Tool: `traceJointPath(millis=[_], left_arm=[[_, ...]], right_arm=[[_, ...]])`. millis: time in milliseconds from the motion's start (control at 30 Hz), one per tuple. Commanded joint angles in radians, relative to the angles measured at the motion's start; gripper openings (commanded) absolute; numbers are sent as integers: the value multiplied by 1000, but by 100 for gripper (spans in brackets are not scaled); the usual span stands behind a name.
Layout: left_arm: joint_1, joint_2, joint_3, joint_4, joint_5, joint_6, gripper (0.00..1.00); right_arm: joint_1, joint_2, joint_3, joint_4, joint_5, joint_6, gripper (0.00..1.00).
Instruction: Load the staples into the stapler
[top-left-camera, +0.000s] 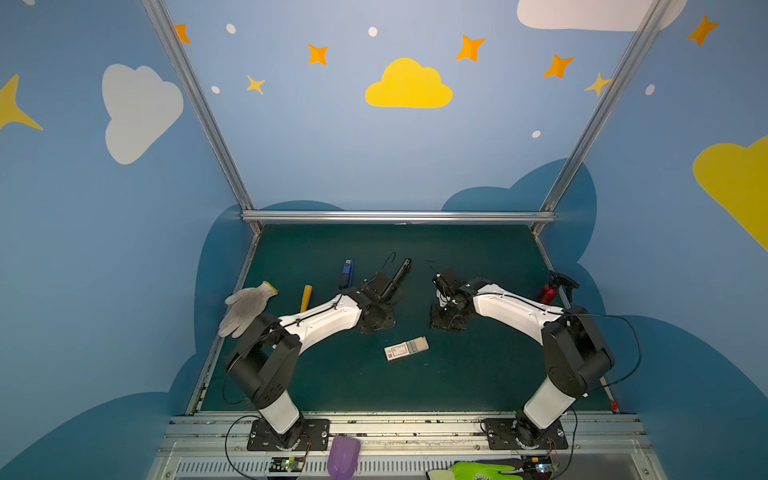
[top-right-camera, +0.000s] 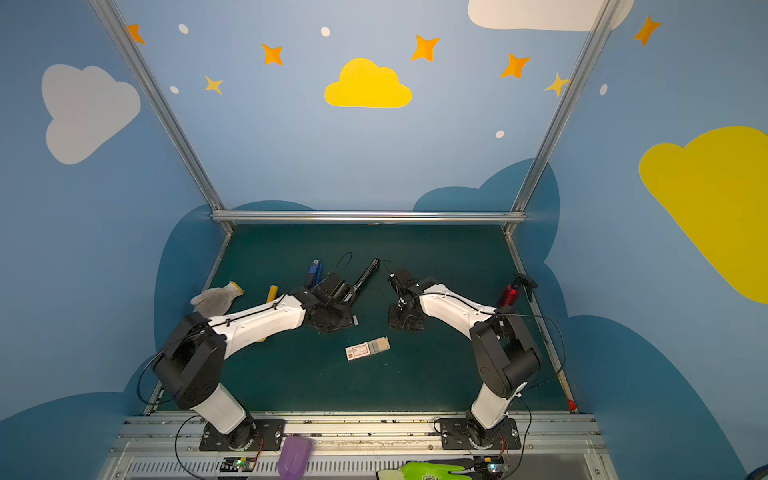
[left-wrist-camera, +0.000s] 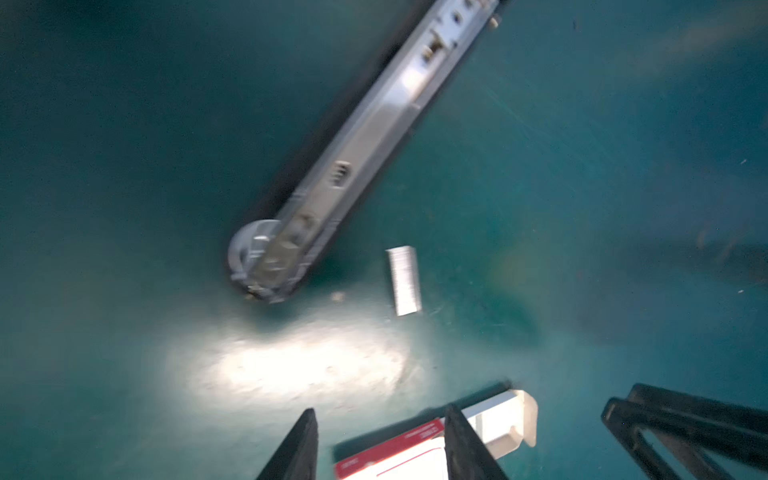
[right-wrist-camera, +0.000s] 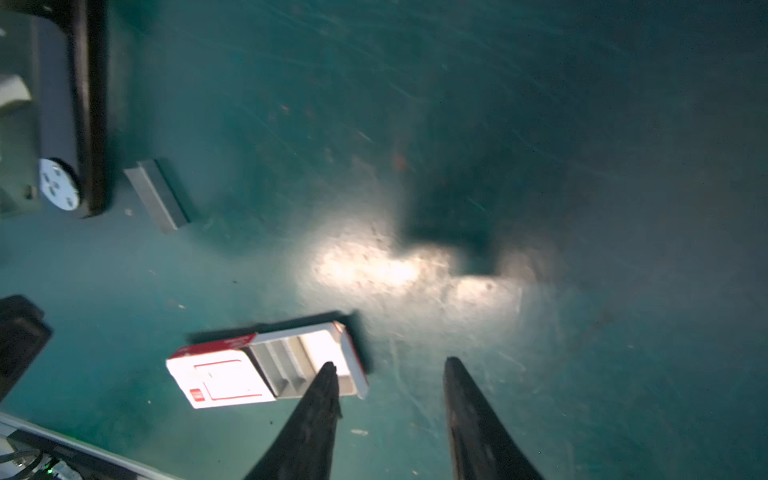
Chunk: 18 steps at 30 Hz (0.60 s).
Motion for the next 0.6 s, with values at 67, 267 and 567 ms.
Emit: traceJointPath(millis=[67,267,567], left_arm=[[-24,138,149,-131,-57,-28,46],[-31,237,241,-191,-78,-36,44],[-33,304,290,-236,-105,-21,40]], right_arm=[[-35,-72,-66,66,-40,2,43],[-63,-94,-104,90,-61,-2,43],[-76,-88,-123,113,-81,4,42]])
